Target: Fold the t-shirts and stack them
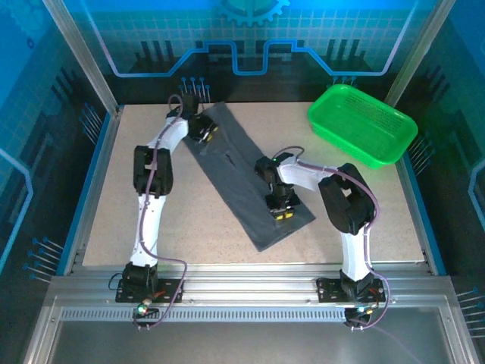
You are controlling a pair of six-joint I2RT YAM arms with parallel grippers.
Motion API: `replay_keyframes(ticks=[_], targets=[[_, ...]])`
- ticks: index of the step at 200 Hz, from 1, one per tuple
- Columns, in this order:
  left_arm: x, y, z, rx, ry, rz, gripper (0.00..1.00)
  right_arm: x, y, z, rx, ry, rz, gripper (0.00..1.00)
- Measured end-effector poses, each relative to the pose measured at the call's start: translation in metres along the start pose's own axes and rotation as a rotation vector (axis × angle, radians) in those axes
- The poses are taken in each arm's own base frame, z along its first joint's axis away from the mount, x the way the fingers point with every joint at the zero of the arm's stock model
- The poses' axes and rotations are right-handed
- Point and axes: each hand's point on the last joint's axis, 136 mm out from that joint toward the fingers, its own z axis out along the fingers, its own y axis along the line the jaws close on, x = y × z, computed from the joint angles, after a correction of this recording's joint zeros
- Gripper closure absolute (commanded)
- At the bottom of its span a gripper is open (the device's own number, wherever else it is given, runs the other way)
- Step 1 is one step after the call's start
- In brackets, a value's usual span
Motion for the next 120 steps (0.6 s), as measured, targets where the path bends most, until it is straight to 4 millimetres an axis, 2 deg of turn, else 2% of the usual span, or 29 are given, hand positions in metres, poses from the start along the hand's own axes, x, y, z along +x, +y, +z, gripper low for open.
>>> replay_keyframes(ticks=[14, 34, 54, 73, 86, 100, 120], targets=[[0.015, -0.023, 0.015, 0.071, 0.023, 0.035, 0.67, 0.007, 0.017, 0.001, -0.052, 0.019, 0.020, 0.78], [0.032, -0.045, 0.028, 0.149, 0.048, 0.055, 0.65, 0.011, 0.034, -0.001, -0.133, 0.047, 0.069, 0.76], [0.038, -0.059, 0.032, 0.205, 0.065, 0.061, 0.60, 0.011, 0.044, -0.003, -0.185, 0.056, 0.103, 0.71], [0.038, -0.063, 0.029, 0.216, 0.069, 0.069, 0.55, 0.007, 0.048, -0.011, -0.228, 0.031, 0.123, 0.64], [0.038, -0.063, 0.023, 0.207, 0.059, 0.092, 0.53, 0.002, 0.046, -0.025, -0.261, -0.014, 0.134, 0.61], [0.043, -0.056, 0.005, 0.159, 0.043, 0.113, 0.53, -0.001, 0.038, -0.045, -0.300, -0.074, 0.149, 0.59], [0.066, -0.046, -0.044, 0.076, 0.031, 0.140, 0.54, 0.002, 0.013, -0.073, -0.347, -0.168, 0.187, 0.56]])
